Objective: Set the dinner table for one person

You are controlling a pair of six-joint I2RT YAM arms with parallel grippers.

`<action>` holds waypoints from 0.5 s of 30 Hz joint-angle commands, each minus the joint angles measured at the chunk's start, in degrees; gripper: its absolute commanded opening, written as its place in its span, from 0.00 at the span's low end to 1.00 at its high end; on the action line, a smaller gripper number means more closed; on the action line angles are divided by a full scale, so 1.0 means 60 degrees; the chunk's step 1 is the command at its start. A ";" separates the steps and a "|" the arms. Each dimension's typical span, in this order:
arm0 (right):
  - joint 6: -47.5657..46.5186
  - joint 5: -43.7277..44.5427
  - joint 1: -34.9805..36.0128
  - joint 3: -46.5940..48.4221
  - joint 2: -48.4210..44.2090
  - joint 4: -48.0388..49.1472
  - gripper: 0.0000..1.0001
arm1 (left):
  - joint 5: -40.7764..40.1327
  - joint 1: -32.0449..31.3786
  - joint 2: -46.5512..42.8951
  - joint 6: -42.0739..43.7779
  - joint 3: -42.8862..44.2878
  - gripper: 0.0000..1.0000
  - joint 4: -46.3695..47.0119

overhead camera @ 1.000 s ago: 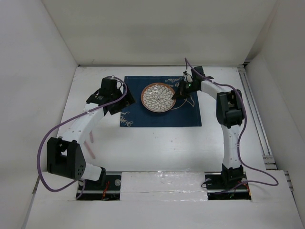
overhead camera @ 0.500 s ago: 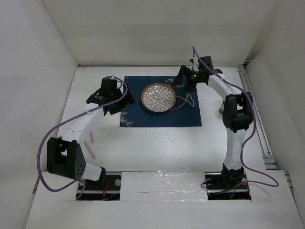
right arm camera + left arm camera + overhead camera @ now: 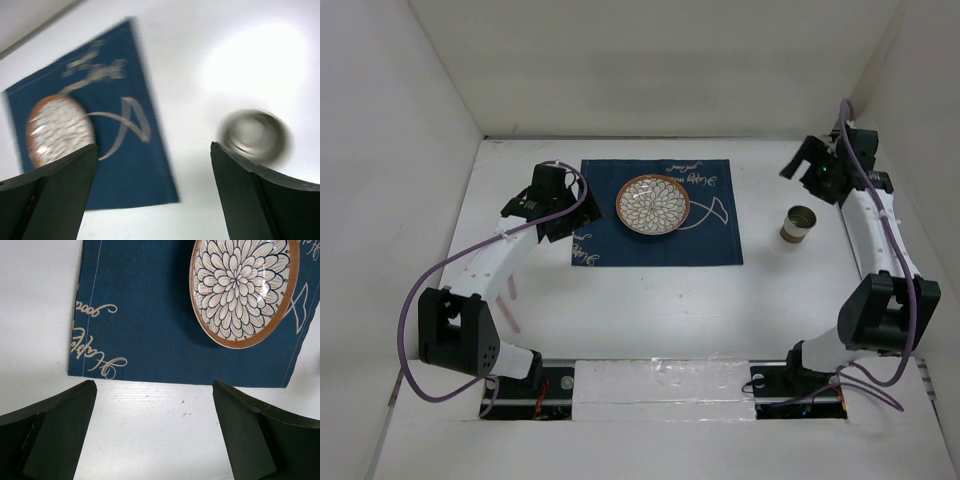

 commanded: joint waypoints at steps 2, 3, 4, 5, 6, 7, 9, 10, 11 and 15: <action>0.0453 0.2410 -0.0904 -0.1684 -0.1115 -0.0312 0.97 | -0.0027 0.0054 -0.0367 0.0144 0.0008 1.00 0.0013; 0.0758 0.2556 -0.1111 -0.1863 -0.1117 -0.0486 0.97 | -0.0026 0.0054 -0.0367 0.0144 0.0007 1.00 0.0100; 0.0920 0.2716 -0.1331 -0.2010 -0.1117 -0.0705 0.97 | -0.0026 0.0054 -0.0367 0.0144 -0.0095 1.00 0.0101; 0.0922 0.2718 -0.1667 -0.2186 -0.1219 -0.0707 0.96 | -0.0026 0.0054 -0.0367 0.0144 -0.0096 1.00 0.0101; 0.1024 0.2834 -0.1800 -0.2565 -0.1220 -0.0707 0.96 | 0.0061 0.0054 -0.0367 0.0144 -0.0096 1.00 0.0188; 0.1025 0.2835 -0.1903 -0.2728 -0.1307 -0.0606 0.96 | 0.0062 0.0054 -0.0367 0.0144 -0.0096 1.00 0.0189; 0.0923 0.2689 -0.1904 -0.2992 -0.1221 -0.0284 0.93 | 0.0178 0.0054 -0.0367 0.0043 -0.0183 1.00 0.0276; 0.0922 0.2689 -0.1904 -0.2993 -0.1133 -0.0152 0.91 | 0.0179 0.0054 -0.0469 0.0042 -0.0300 1.00 0.0392; 0.0922 0.2573 -0.2020 -0.2993 -0.1045 -0.0035 0.90 | 0.0179 0.0054 -0.0470 0.0042 -0.0301 1.00 0.0394; 0.1112 0.2337 -0.2109 -0.2993 -0.0562 0.0508 0.83 | 0.0267 0.0054 -0.0470 0.0042 -0.0389 1.00 0.0394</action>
